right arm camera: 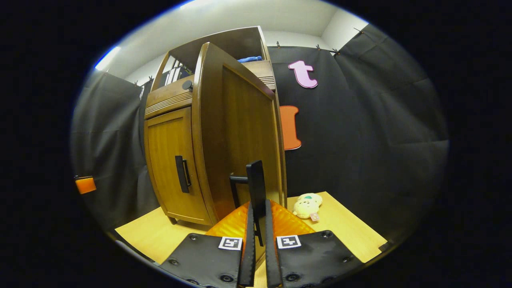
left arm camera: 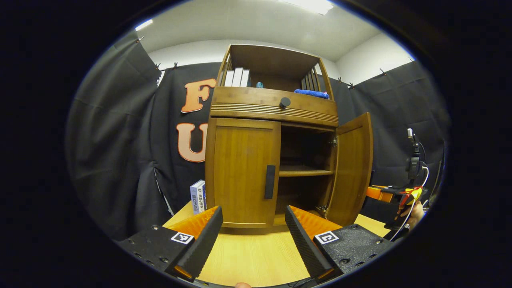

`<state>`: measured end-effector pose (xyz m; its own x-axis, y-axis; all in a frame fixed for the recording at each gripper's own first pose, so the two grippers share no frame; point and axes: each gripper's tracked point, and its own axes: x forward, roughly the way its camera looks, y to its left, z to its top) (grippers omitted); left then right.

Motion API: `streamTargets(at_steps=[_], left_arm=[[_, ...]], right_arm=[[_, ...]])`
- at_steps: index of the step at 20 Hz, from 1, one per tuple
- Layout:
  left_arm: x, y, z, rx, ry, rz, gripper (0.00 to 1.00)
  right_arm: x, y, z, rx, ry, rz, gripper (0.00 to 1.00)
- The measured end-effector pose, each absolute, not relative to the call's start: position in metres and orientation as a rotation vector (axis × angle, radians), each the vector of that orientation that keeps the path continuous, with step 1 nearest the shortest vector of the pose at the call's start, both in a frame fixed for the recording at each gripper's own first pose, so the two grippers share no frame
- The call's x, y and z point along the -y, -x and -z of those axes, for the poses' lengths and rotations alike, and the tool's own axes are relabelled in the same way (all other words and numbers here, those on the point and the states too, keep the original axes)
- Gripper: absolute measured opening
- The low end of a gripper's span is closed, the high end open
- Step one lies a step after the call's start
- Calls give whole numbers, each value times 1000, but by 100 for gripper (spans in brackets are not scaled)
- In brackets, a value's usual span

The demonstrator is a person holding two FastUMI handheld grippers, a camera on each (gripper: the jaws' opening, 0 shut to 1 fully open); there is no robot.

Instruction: Open the right door of the double-door shoe cabinet with the right hand, and open the left door with the left hand.

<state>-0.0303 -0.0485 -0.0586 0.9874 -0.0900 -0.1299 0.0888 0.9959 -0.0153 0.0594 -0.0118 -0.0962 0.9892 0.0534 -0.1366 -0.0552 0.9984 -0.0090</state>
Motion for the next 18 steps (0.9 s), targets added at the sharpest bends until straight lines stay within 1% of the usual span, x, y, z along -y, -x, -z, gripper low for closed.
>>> streamTargets(at_steps=[1, 2, 5, 6, 7, 8, 9, 10, 11, 13, 14, 15, 16, 18], left_arm=[[51, 29, 60, -132, 9, 92, 98], [54, 26, 59, -131, 8, 94, 95], [61, 17, 63, -135, 14, 94, 95], [63, 16, 65, -138, 16, 95, 92], [66, 13, 64, -140, 16, 96, 98], [67, 11, 65, -140, 14, 93, 98], [69, 8, 66, -138, 12, 90, 92], [71, 4, 66, -137, 9, 88, 92], [74, 0, 67, -137, 7, 88, 92], [77, -6, 67, -137, 0, 81, 92], [80, -9, 68, -135, 1, 80, 92], [84, -13, 68, -135, 5, 79, 95], [87, -15, 69, -137, 8, 79, 92], [92, -22, 71, -141, 6, 77, 92]], right_arm=[[16, -58, 96, -137, 13, -54, 18], [21, -57, 95, -137, 14, -53, 18], [35, -54, 92, -133, 29, -51, 18], [41, -53, 92, -130, 31, -47, 18], [46, -54, 90, -129, 28, -44, 18], [50, -53, 90, -128, 22, -43, 18], [54, -52, 90, -126, 14, -44, 18], [59, -52, 89, -124, 7, -44, 18], [63, -52, 89, -123, 3, -44, 12], [67, -57, 89, -126, 6, -54, 7], [69, -57, 89, -126, 10, -61, 12], [72, -56, 89, -125, 14, -67, 12], [75, -56, 88, -123, 18, -70, 12], [86, -58, 87, -120, 15, -62, 12]])
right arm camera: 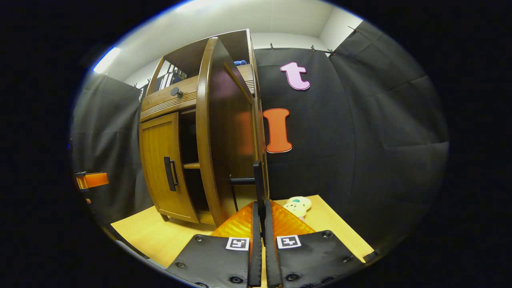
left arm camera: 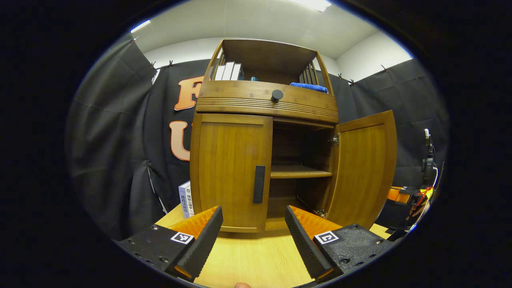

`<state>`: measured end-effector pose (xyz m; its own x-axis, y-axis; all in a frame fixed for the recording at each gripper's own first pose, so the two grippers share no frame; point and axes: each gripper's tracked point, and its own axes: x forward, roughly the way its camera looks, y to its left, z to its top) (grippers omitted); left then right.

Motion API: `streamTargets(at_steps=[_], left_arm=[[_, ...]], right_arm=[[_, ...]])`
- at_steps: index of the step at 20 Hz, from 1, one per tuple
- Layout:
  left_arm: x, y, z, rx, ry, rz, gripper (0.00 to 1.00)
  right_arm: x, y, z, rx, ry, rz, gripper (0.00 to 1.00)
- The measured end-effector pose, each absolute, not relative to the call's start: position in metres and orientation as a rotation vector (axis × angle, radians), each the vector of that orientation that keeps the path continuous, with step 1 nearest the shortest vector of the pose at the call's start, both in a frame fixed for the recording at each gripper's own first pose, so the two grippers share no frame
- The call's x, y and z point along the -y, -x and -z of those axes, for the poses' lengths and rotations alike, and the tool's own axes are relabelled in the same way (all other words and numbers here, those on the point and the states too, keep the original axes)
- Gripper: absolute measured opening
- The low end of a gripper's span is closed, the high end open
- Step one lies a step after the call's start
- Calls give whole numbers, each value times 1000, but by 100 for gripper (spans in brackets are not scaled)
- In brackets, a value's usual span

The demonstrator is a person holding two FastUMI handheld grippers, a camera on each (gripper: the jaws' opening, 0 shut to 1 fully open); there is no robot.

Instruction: Open the right door of the double-door shoe cabinet with the right hand, and open the left door with the left hand.

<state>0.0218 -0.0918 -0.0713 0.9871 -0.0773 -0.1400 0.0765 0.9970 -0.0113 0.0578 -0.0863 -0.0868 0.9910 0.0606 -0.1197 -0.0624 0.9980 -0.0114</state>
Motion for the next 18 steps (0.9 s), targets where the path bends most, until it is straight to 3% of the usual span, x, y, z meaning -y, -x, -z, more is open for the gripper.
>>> streamTargets(at_steps=[17, 18], left_arm=[[135, -106, 103, -167, -14, 94, 95], [135, -111, 104, -165, -13, 93, 92]], right_arm=[[131, -24, 69, -76, -67, -23, 11], [131, -21, 67, -75, -70, -20, 11]])
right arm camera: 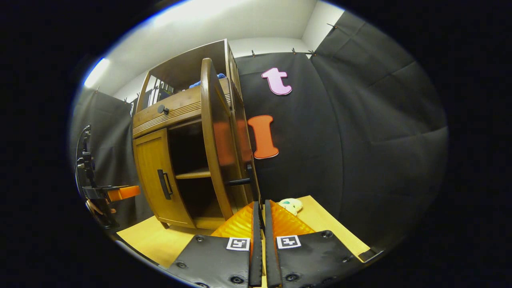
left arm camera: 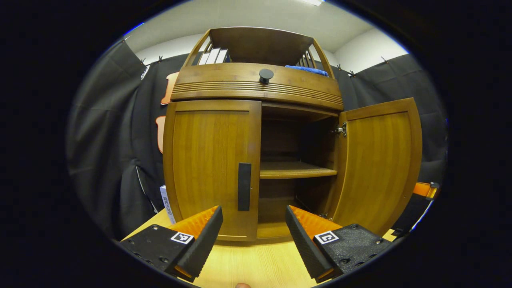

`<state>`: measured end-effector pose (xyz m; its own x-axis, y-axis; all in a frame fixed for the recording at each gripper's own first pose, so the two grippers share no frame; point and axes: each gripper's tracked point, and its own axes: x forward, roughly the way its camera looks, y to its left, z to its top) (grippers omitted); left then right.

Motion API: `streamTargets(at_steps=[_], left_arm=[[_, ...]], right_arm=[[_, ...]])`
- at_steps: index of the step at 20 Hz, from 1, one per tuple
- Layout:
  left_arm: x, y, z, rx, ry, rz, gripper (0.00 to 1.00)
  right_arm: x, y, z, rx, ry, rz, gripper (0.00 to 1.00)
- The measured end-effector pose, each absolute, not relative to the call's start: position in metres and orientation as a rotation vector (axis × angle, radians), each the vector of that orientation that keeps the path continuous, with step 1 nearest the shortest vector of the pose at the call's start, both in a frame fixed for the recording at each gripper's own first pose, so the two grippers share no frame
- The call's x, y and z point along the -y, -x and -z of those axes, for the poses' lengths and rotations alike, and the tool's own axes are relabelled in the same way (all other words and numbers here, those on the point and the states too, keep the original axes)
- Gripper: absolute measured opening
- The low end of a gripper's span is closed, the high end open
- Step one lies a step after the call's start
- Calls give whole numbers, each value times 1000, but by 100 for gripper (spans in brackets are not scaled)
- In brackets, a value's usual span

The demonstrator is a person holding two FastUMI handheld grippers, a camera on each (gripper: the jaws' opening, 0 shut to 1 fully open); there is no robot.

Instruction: Open the right door of the double-door shoe cabinet with the right hand, and open the left door with the left hand.

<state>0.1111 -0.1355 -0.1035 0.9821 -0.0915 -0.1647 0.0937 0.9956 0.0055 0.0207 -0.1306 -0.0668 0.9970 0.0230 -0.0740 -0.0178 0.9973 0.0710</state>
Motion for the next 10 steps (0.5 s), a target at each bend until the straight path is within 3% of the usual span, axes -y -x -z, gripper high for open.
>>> streamTargets(at_steps=[3, 4, 5, 7, 8, 10], left_arm=[[134, -124, 107, -167, -4, 93, 95], [132, -133, 107, -163, -13, 87, 92], [130, -139, 106, -155, -29, 80, 98], [126, -150, 107, -148, -61, 61, 95], [125, -155, 108, -146, -70, 59, 95], [128, -166, 113, -155, -60, 64, 92]], right_arm=[[136, -17, 62, -68, -66, 11, 11], [136, -14, 60, -62, -59, 16, 11], [140, -16, 56, -56, -50, 31, 26], [144, -14, 53, -50, -34, 58, 24], [145, -13, 52, -51, -28, 65, 38], [146, -10, 49, -44, -8, 84, 52]])
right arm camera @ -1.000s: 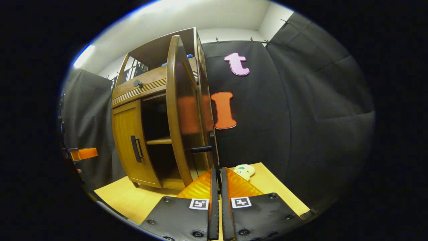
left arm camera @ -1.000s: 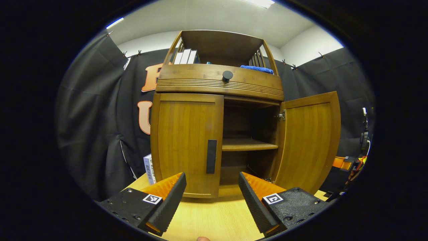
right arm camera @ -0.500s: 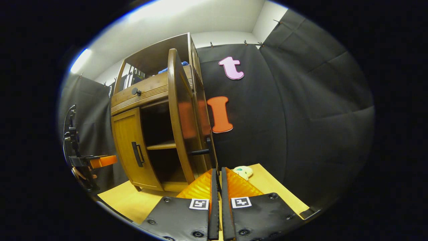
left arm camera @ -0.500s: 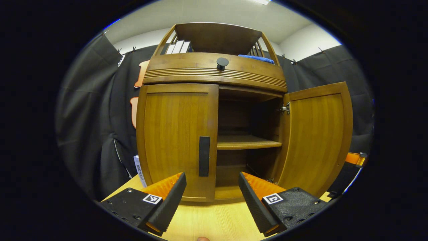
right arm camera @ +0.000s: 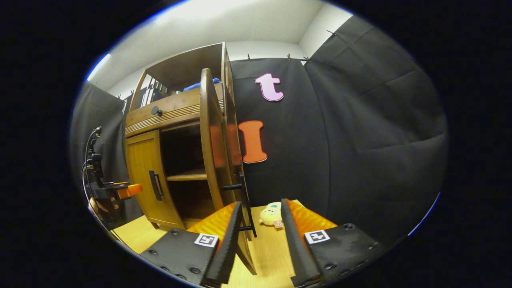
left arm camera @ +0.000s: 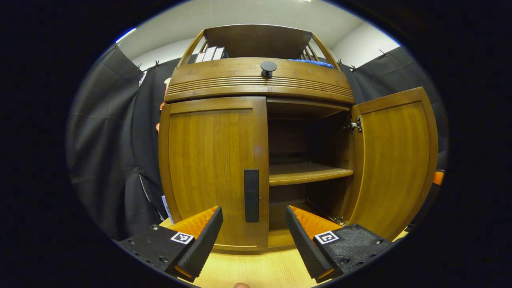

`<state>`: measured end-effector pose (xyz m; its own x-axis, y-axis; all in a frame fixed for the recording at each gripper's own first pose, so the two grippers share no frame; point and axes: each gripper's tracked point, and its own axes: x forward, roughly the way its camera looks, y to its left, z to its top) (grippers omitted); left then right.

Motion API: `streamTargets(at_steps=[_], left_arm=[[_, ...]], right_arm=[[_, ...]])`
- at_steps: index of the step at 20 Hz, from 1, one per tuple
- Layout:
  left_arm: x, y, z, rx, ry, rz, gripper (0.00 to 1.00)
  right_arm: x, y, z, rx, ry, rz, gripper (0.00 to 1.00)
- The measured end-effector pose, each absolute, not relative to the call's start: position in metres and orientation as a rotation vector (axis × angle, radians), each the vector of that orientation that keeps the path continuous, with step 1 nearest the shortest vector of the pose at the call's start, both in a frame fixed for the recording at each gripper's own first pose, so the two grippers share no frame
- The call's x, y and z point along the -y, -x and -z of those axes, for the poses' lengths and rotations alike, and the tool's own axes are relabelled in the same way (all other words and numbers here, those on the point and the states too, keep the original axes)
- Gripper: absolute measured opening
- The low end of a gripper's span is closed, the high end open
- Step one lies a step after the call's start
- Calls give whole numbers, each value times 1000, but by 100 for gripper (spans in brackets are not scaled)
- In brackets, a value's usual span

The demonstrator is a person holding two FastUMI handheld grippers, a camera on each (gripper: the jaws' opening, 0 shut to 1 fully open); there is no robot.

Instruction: Open the right door of the double-door shoe cabinet with the right hand, and open the left door with the left hand.

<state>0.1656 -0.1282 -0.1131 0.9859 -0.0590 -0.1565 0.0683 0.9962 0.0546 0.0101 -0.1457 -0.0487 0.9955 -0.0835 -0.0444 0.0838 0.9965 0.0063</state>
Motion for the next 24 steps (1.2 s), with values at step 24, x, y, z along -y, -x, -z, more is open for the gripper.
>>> streamTargets(at_steps=[24], left_arm=[[117, -272, 156, -184, -21, 53, 92]], right_arm=[[169, 3, 39, 13, 32, 201, 98]])
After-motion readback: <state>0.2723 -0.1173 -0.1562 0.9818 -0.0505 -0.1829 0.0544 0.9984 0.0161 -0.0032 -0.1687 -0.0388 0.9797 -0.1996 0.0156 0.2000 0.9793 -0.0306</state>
